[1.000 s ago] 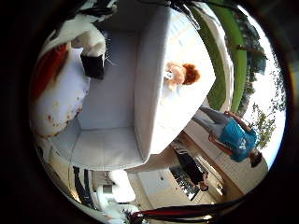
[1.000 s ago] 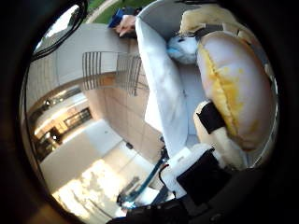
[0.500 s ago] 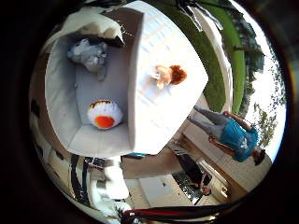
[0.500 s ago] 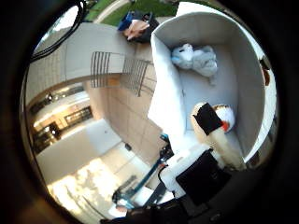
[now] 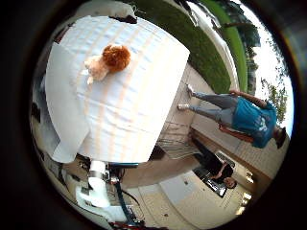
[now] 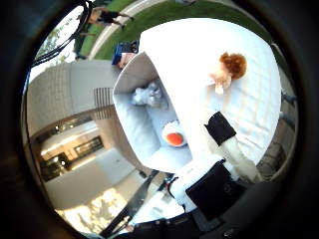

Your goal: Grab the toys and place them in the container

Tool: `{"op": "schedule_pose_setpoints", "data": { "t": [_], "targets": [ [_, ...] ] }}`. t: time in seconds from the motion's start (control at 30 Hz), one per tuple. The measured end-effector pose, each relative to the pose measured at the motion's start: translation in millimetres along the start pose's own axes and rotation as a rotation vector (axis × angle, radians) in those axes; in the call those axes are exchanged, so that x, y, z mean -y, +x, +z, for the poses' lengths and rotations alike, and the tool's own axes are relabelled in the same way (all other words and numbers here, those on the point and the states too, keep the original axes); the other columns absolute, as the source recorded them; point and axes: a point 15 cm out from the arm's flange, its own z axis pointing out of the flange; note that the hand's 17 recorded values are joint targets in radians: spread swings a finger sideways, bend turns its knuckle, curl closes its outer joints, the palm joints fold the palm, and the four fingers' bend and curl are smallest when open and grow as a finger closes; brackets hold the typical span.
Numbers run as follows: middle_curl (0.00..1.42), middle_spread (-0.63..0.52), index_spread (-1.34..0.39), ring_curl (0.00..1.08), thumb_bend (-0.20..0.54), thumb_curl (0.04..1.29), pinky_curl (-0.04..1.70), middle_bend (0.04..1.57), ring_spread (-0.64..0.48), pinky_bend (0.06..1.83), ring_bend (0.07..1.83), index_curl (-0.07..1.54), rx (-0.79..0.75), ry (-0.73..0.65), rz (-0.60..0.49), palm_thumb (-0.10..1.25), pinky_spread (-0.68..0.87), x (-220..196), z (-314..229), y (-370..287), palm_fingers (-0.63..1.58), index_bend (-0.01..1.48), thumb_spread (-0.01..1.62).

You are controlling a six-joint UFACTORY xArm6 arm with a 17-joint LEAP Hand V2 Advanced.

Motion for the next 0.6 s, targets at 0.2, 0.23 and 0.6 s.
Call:
{"op": "schedule_pose_setpoints", "data": {
  "t": [0.2,0.23,0.6],
  "targets": [
    [0.34,0.03,-0.36,0.31,-0.024,0.45,0.27,0.18,0.26,0.48,0.40,0.28,-0.020,-0.045,-0.019,0.77,0.39,32,48,18,0.01,0.16,1.13],
    [0.34,0.03,-0.36,0.31,-0.023,0.45,0.27,0.18,0.25,0.48,0.39,0.28,-0.021,-0.049,-0.023,0.78,0.39,36,55,18,0.01,0.16,1.13],
    [0.32,0.01,-0.35,0.31,-0.026,0.46,0.26,0.17,0.24,0.43,0.34,0.27,-0.097,-0.188,-0.124,0.83,0.39,75,136,-3,0.01,0.18,1.10]
  ]
}}
